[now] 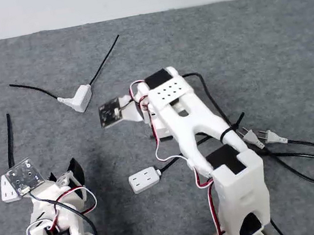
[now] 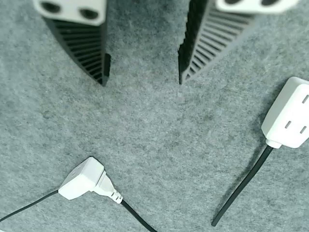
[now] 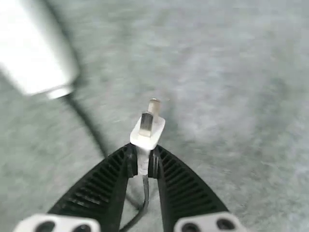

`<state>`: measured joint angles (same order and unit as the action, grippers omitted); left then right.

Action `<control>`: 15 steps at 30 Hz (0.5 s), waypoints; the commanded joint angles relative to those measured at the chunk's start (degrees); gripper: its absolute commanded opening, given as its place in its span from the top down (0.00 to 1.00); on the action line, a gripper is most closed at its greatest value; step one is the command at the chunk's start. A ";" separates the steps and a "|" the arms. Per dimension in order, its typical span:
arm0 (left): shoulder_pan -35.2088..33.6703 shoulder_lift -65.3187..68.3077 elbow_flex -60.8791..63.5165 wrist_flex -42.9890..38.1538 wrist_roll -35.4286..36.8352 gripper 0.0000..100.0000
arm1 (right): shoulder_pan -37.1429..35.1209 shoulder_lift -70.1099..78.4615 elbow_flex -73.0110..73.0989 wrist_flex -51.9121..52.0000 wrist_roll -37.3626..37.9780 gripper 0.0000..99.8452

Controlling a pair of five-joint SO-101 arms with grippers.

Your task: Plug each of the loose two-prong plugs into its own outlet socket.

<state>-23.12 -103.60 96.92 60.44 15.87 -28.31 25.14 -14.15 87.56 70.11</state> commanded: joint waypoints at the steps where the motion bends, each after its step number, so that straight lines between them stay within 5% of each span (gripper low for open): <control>1: -0.26 -0.70 -0.57 0.18 -0.53 0.78 | -0.57 -0.66 -4.84 6.55 2.64 0.99; 15: -0.26 -0.70 -0.57 0.18 -0.53 0.78 | -2.42 6.11 -4.84 0.84 -0.97 0.99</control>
<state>-23.12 -103.60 96.92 60.44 15.87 -29.01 35.52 -16.44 89.58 70.37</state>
